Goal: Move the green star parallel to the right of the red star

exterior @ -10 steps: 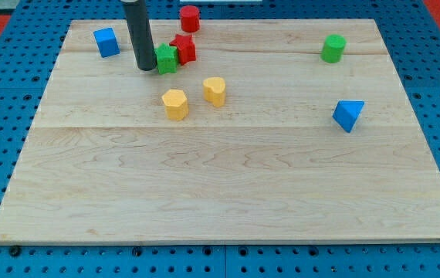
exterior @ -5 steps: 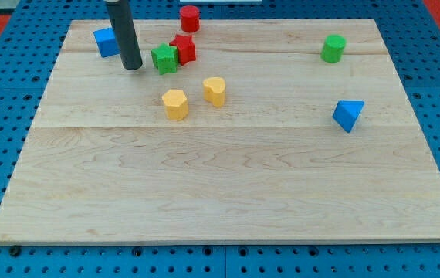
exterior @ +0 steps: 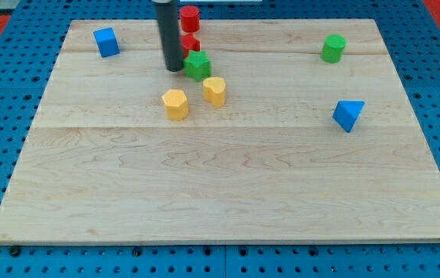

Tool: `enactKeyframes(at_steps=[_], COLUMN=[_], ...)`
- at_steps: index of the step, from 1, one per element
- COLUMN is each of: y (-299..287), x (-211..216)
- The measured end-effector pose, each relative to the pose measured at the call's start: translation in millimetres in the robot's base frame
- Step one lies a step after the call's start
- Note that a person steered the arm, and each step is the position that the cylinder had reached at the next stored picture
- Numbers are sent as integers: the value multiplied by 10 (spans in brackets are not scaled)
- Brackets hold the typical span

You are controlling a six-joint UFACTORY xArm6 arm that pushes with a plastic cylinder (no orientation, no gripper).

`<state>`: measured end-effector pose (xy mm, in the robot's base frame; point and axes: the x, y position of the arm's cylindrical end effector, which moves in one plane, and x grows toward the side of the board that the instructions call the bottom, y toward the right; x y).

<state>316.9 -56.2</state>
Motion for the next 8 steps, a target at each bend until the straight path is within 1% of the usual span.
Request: enactKeyframes(at_steps=[3, 4, 6, 7, 8], y=[1535, 1554, 1898, 1653, 1946], x=[-2, 218, -174, 51, 311])
